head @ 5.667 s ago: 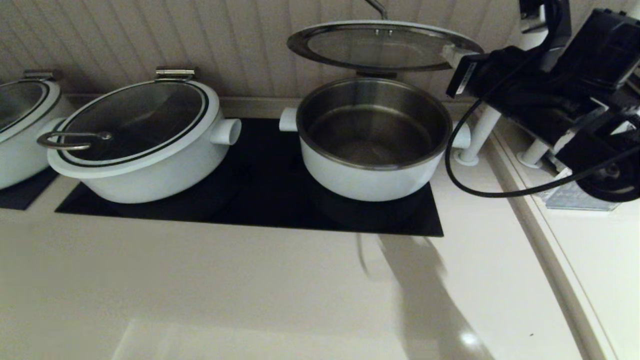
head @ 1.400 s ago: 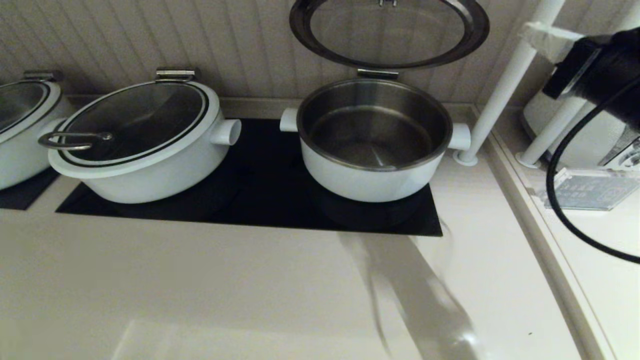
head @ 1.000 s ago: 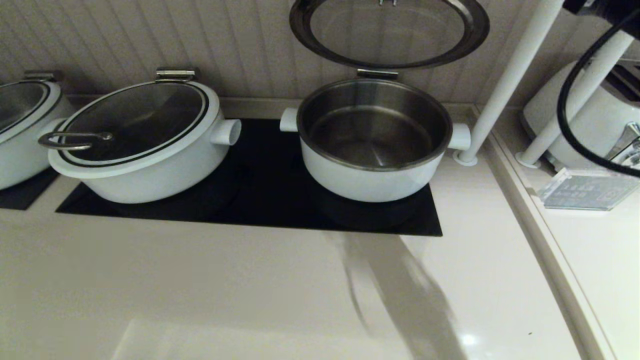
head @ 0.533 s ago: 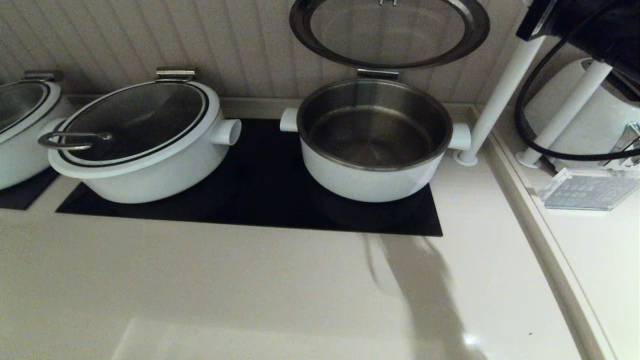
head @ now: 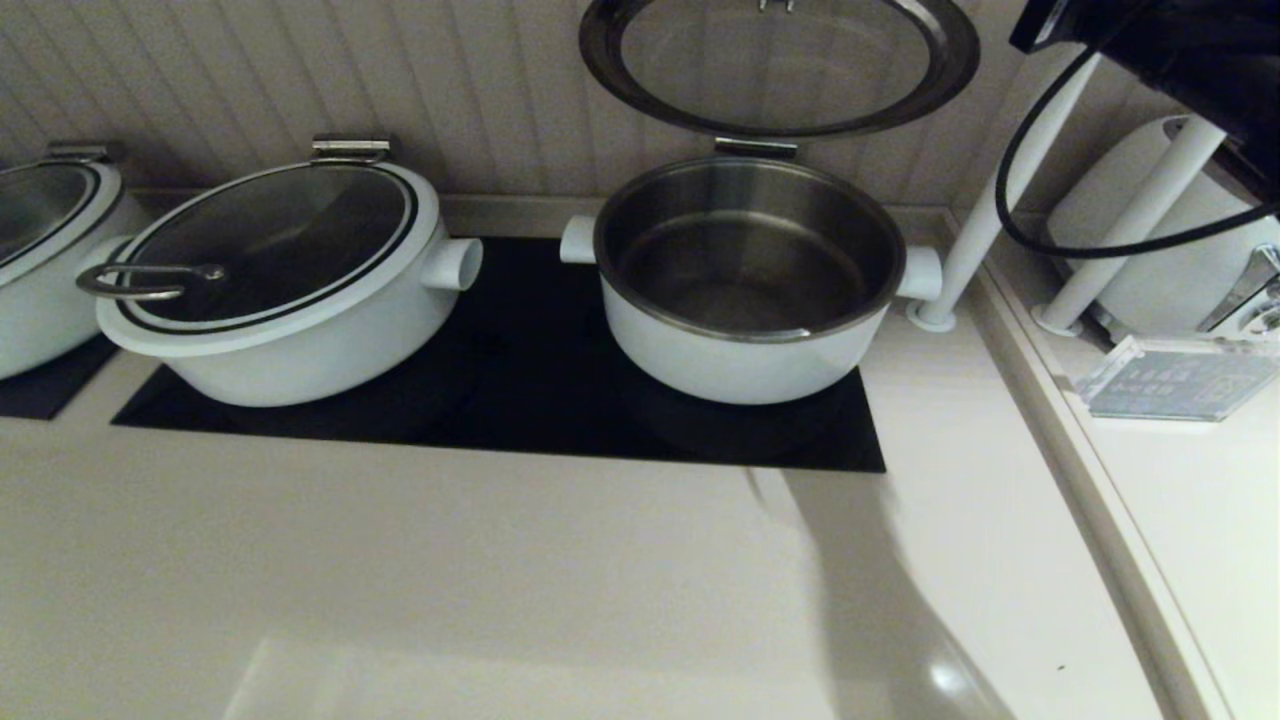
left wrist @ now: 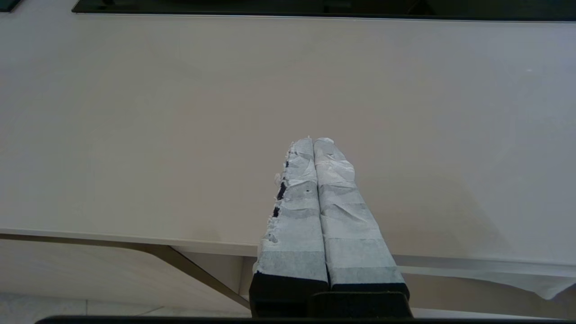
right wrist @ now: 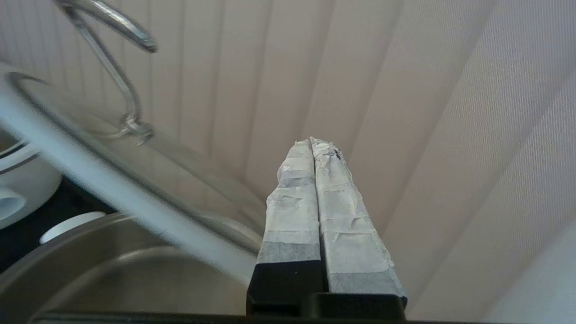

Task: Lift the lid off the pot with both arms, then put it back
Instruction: Close the pot lid

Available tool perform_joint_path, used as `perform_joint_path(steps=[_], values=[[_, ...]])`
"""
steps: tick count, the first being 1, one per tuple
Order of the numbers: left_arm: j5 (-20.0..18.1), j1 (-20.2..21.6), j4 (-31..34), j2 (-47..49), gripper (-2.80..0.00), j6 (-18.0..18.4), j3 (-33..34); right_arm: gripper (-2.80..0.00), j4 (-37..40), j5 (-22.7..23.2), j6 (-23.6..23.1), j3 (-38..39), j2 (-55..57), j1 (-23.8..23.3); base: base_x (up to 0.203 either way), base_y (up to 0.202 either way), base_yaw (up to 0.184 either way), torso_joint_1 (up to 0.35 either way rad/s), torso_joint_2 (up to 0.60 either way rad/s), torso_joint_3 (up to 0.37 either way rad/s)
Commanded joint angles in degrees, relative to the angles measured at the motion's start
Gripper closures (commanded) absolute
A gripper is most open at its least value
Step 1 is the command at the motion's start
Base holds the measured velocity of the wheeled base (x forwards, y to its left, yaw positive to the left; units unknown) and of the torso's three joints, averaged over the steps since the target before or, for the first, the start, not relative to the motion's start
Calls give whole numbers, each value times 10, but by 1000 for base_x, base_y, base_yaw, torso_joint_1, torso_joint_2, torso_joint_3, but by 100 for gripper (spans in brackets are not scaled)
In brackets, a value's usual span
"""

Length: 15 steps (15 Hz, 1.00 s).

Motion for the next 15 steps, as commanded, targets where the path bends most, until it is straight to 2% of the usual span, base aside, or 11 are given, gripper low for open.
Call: perform_joint_path(steps=[1,15], values=[[0,0,0,0,0,0,0,0,-3,6,0,-18,29,-7,0,0,0,0,0,0],[0,0,0,0,0,0,0,0,-5,45,-1,15,35,-5,0,0,0,0,0,0]])
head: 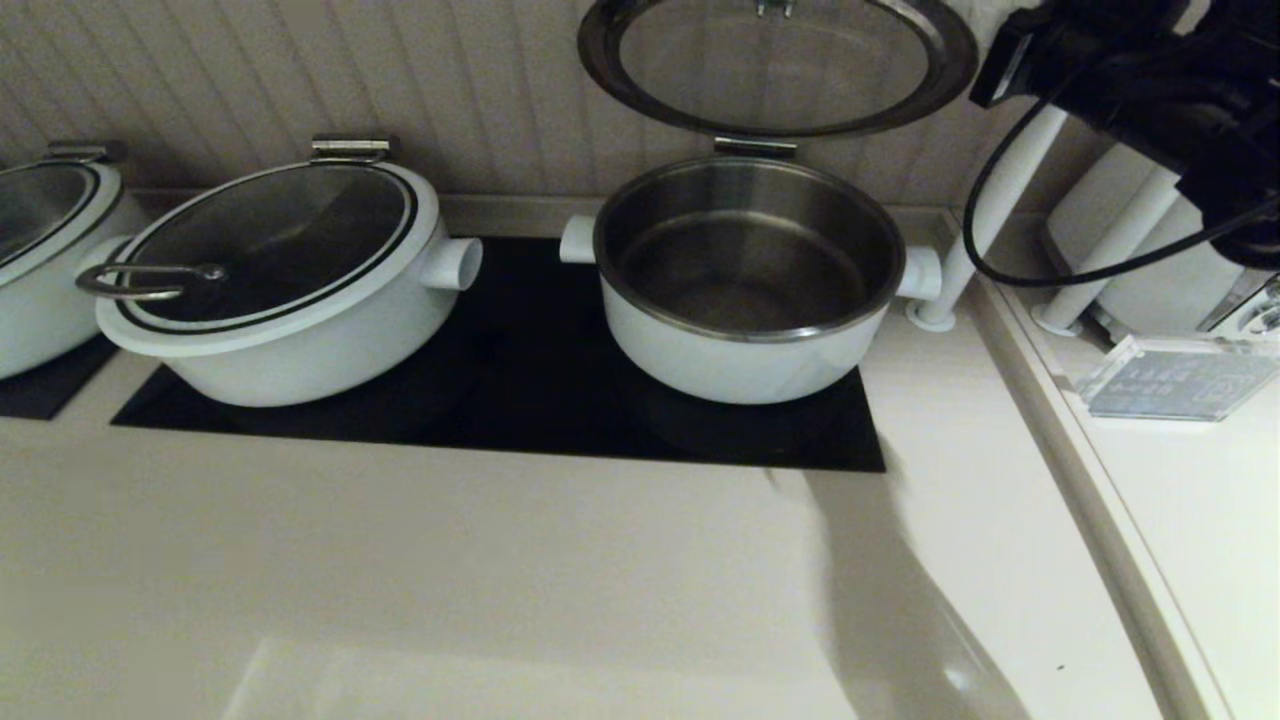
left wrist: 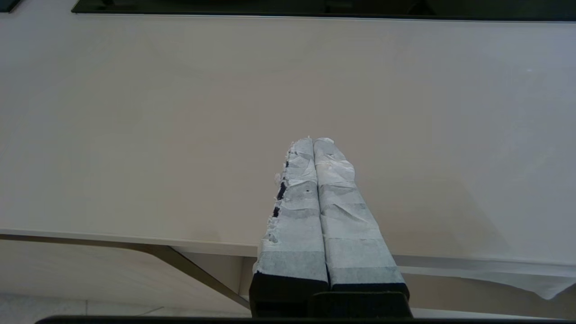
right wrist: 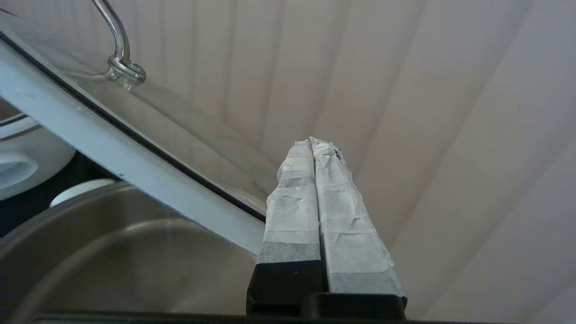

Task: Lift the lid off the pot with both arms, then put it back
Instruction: Close the pot lid

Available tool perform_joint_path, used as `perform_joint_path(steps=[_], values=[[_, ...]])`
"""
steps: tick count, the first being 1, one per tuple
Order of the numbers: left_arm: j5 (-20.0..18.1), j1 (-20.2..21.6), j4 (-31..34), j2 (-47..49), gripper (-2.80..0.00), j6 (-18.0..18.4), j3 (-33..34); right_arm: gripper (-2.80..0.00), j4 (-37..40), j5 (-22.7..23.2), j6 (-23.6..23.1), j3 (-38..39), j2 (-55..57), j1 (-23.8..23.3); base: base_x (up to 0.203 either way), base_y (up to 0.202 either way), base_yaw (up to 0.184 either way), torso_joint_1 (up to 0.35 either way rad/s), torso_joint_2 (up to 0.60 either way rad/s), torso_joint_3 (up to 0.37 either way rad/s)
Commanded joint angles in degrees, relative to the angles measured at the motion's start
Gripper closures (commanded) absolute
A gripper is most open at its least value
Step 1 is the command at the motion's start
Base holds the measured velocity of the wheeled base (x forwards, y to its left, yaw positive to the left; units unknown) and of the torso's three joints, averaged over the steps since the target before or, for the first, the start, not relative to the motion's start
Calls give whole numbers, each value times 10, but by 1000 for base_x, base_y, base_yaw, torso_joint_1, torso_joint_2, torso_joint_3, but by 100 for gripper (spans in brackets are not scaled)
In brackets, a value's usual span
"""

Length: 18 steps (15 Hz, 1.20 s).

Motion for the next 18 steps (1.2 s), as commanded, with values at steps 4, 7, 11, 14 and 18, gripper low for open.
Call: perform_joint_path(steps=[4,7,11,14,18], values=[[0,0,-1,0,0,1,0,0,-2,7,-1,20,-9,6,0,0,0,0,0,0],[0,0,-1,0,0,0,0,0,-2,8,-2,51,-25,10,0,0,0,0,0,0],[0,0,0,0,0,0,0,0,-11,31,-2,120,-56,13,0,0,0,0,0,0],[0,0,0,0,0,0,0,0,-52,31,-3,164,-59,20,0,0,0,0,0,0],[0,0,0,0,0,0,0,0,-71,30,-4,201,-62,33,0,0,0,0,0,0]])
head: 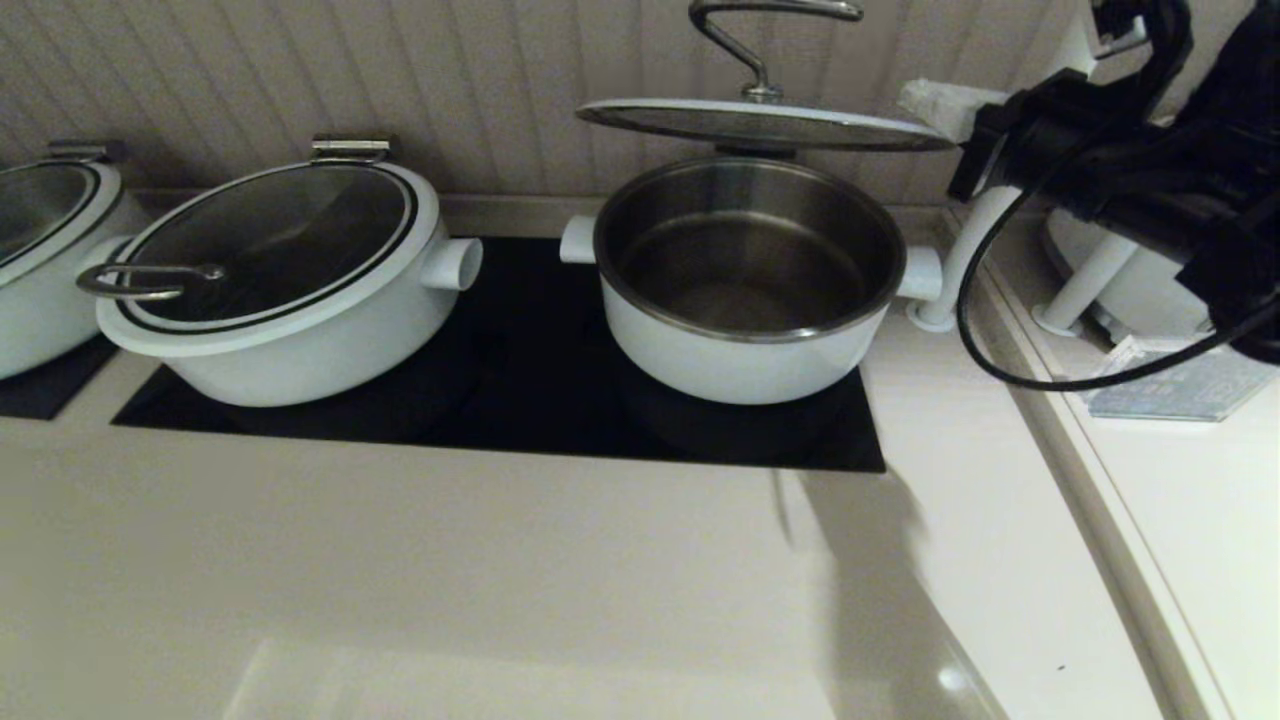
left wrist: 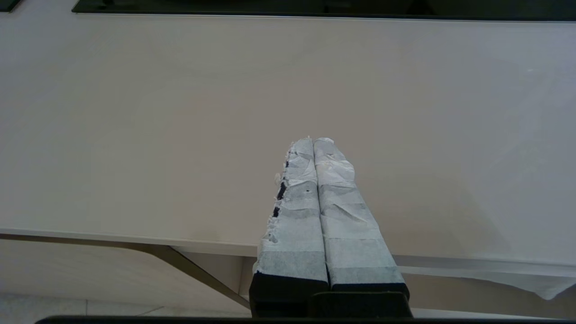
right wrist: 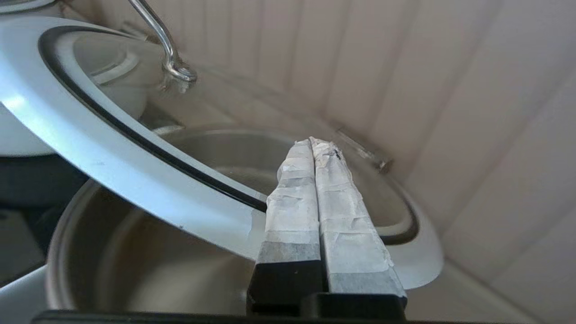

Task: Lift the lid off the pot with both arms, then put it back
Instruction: Close the pot lid

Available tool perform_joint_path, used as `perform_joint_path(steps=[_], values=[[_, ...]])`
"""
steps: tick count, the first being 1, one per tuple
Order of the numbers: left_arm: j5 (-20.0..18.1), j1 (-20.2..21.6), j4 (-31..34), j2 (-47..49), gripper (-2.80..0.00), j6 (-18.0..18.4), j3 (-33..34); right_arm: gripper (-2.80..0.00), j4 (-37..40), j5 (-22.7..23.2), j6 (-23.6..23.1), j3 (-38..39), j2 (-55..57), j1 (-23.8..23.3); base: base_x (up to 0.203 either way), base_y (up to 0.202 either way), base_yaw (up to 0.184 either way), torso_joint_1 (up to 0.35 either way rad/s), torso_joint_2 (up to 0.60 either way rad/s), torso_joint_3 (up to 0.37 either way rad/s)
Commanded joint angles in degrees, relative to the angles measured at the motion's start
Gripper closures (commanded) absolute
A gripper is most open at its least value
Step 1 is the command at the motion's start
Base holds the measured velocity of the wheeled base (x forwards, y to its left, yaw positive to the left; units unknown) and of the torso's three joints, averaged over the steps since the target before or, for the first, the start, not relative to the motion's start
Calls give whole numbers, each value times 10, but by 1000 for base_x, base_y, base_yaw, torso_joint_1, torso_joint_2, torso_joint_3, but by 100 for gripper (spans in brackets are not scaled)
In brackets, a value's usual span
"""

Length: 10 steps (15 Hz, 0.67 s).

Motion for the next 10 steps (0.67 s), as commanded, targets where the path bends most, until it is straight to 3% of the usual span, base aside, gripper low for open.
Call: perform_joint_path(steps=[1,10], values=[[0,0,0,0,0,-1,0,0,-10,1,-1,15,-3,6,0,0,0,0,0,0],[0,0,-1,0,0,-1,0,0,-66,-2,-1,84,2,11,0,0,0,0,0,0]])
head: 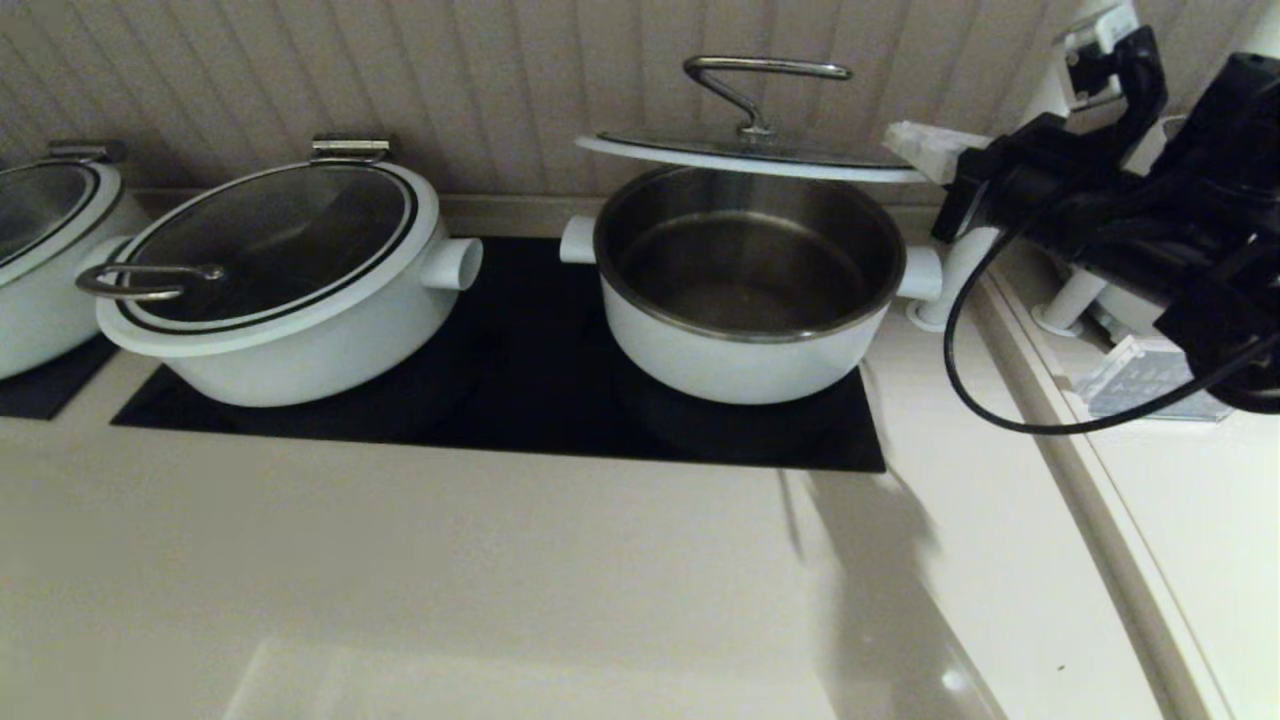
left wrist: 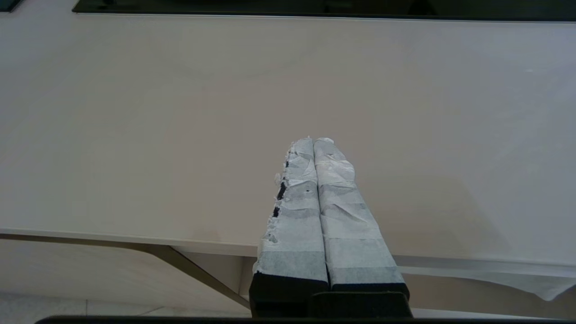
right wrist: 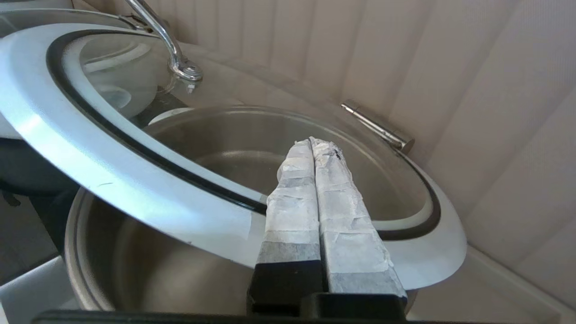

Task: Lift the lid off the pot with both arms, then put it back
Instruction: Close the pot lid

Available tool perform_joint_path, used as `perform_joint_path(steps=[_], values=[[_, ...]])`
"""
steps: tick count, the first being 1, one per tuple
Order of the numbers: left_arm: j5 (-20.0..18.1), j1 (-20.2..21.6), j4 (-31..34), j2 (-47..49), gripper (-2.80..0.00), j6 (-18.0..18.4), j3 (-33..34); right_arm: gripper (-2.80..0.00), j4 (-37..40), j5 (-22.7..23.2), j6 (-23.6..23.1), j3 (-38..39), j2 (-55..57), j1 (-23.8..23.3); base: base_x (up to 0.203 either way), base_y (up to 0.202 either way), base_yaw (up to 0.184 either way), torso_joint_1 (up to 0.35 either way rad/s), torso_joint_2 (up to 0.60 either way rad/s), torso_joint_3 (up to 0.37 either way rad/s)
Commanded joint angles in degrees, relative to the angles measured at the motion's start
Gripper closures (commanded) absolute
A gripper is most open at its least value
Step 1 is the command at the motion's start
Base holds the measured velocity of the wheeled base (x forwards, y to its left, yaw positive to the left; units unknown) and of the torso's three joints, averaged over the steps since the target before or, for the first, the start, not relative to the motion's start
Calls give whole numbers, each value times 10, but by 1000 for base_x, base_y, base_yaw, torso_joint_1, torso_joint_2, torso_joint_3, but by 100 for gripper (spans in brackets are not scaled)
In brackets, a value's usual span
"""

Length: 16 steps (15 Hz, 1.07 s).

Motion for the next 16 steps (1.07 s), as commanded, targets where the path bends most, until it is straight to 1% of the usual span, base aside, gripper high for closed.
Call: perform_joint_path(steps=[1,12,16], values=[[0,0,-1,0,0,0,0,0,-11,2,-1,21,2,1,0,0,0,0,0,0],[0,0,-1,0,0,0,0,0,-85,2,-1,103,25,2,0,0,0,0,0,0],[0,0,0,0,0,1,0,0,-113,-1,-8,107,55,9,0,0,0,0,0,0]])
